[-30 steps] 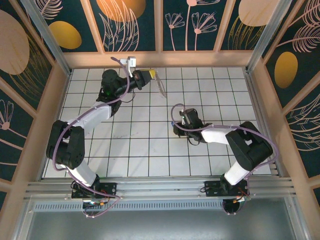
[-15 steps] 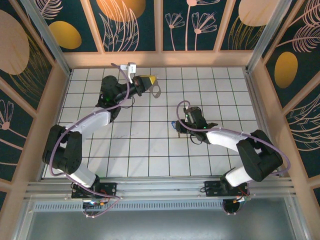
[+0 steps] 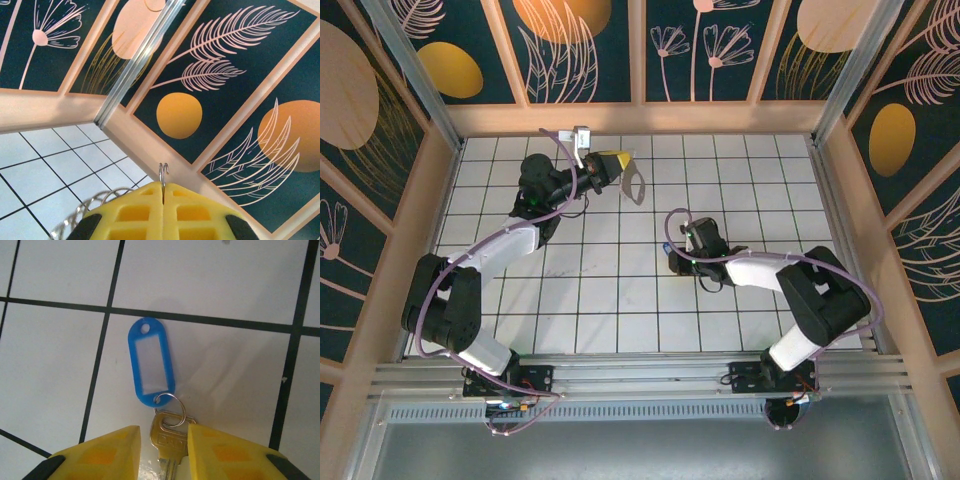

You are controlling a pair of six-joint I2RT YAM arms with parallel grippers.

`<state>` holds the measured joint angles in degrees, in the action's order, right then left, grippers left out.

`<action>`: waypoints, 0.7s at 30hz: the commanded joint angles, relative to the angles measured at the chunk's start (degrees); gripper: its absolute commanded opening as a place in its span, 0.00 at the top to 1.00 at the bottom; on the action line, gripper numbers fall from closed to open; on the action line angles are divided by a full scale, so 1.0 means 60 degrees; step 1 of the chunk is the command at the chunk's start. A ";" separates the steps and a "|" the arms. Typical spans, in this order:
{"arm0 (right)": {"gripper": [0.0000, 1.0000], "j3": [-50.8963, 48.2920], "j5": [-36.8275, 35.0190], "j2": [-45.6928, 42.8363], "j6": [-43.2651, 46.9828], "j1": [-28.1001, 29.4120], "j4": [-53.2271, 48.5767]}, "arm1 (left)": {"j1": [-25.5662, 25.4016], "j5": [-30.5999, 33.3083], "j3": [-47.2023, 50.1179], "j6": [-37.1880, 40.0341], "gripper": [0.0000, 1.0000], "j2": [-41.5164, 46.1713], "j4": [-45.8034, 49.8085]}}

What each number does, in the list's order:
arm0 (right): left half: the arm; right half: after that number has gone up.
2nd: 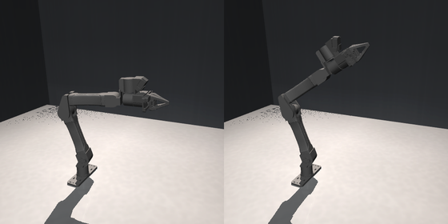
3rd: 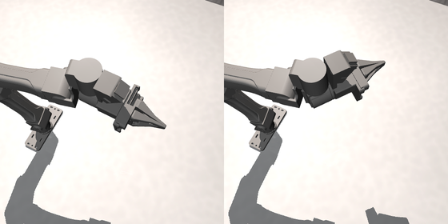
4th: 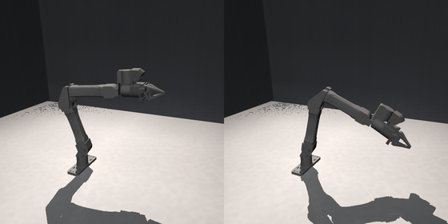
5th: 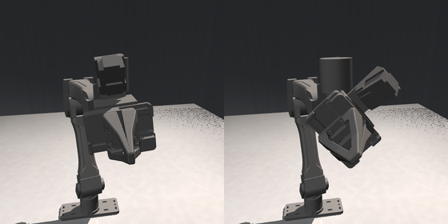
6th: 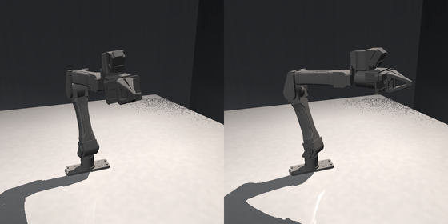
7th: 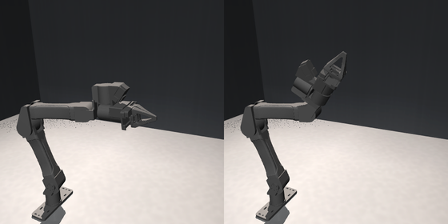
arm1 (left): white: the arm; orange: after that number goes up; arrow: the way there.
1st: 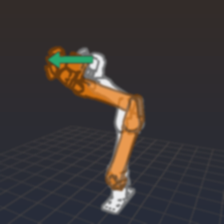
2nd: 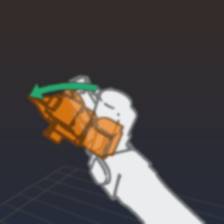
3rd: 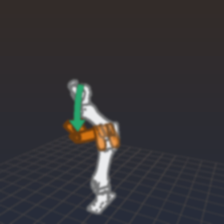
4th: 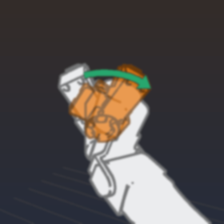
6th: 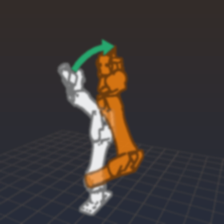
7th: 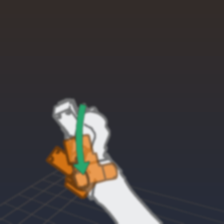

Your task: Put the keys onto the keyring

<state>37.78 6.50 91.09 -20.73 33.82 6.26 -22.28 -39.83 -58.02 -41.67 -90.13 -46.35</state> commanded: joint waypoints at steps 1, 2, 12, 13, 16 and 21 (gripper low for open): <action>0.69 0.0222 0.0291 0.0178 0.0233 -0.0071 0.0275 | -0.0021 0.0018 0.0076 0.0016 1.00 0.0328 -0.0468; 0.69 0.0243 0.0315 0.0207 0.0233 -0.0057 0.0301 | -0.0021 0.0018 0.0074 0.0015 1.00 0.0329 -0.0464; 0.71 0.0354 0.0034 0.0179 0.0277 -0.0143 0.0252 | -0.0022 0.0003 0.0024 -0.0020 1.00 0.0314 -0.0464; 0.71 0.0371 0.0002 0.0131 0.0277 -0.0159 0.0242 | -0.0022 0.0003 0.0027 -0.0028 1.00 0.0314 -0.0464; 0.71 0.0418 -0.0065 -0.0027 0.0291 -0.0173 0.0168 | -0.0021 0.0003 0.0009 -0.0028 1.00 0.0314 -0.0464; 0.71 0.0513 -0.0132 -0.0142 0.0364 -0.0188 0.0078 | -0.0021 0.0003 -0.0005 -0.0028 1.00 0.0285 -0.0478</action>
<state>39.20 6.92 91.68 -19.79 33.08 7.42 -22.28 -39.83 -57.89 -41.67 -90.13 -46.35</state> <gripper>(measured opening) 0.292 0.050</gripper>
